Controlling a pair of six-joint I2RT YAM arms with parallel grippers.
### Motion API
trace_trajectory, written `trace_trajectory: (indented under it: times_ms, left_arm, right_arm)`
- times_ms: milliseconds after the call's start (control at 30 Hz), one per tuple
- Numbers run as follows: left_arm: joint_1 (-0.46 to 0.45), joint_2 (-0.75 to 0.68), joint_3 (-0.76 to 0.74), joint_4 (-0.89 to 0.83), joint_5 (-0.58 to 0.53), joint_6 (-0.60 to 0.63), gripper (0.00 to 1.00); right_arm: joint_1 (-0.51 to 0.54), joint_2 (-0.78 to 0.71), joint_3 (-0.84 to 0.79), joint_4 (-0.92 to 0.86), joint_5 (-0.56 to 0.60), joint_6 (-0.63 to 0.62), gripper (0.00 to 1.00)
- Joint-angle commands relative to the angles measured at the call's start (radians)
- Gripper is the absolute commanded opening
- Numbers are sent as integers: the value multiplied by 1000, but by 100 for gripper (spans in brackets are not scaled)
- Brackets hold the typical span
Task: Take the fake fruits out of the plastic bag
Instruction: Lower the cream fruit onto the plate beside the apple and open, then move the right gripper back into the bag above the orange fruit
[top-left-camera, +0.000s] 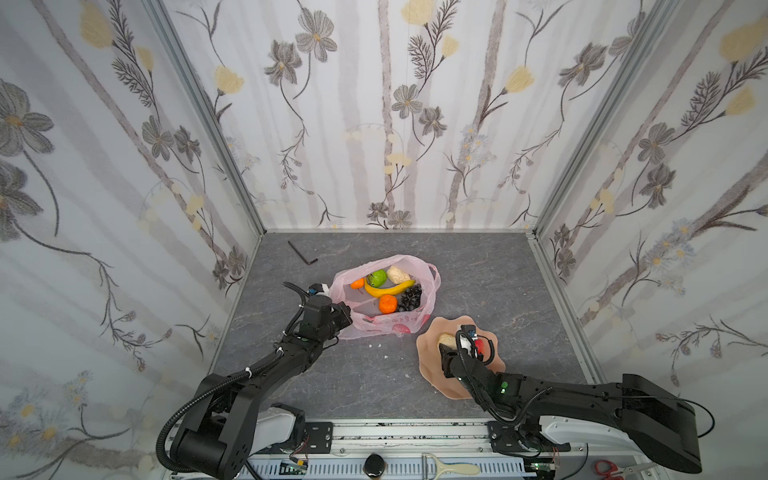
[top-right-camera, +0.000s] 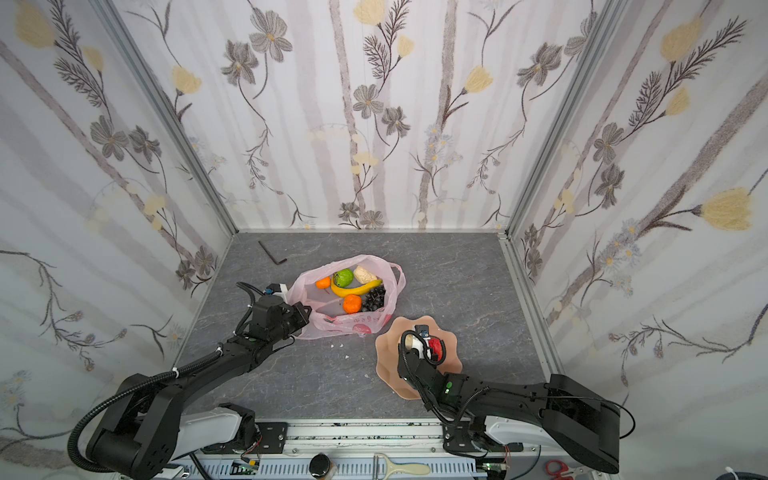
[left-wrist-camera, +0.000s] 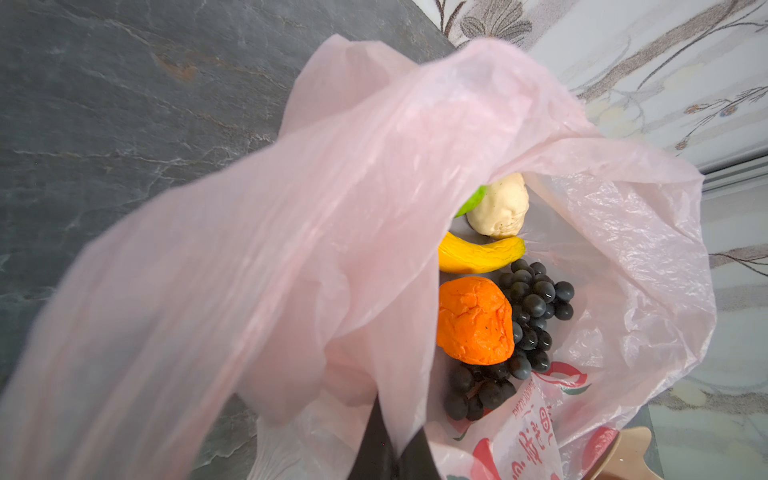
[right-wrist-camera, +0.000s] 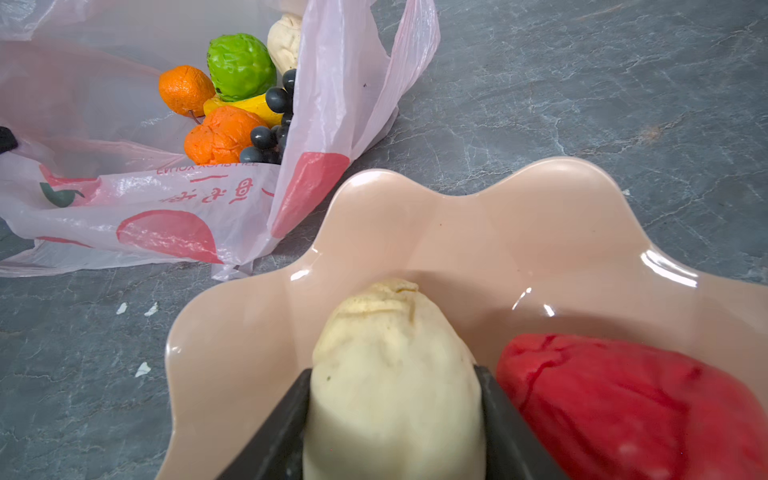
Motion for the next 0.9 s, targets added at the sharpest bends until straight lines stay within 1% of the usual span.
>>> trace_trajectory:
  times_ms: [0,100,233,367,467,500,600,733,867]
  left_arm:
    - [2,7,4,32,-3,1,0]
    - [2,8,5,33,-6,-6,0]
    - [2,11,14,30,-5,-6,0]
    - [2,14,13,31,0,-4,0]
    - [2,14,7,29,2,-7,0]
    - [2,14,5,29,3,-5,0]
    - [2,13,-1,28,1,-6,0]
    - [2,15,-4,29,7,-4,0]
    - [2,17,-4,29,16,-1,0]
  right_arm:
    - [0,-12,-21,70,86,11,50]
    - [-1,-2,-29,104,94,-6,52]
    - [-5,53,-14,133,93,-17,59]
    - [-5,99,23,123,93,-31,72]
    - [-7,97,24,126,97,-34,81]
    - [-6,92,23,123,97,-36,82]
    - [-5,65,19,107,101,-37,84]
    - [-7,-7,28,63,112,-50,84]
    - [-12,-85,66,16,100,-84,83]
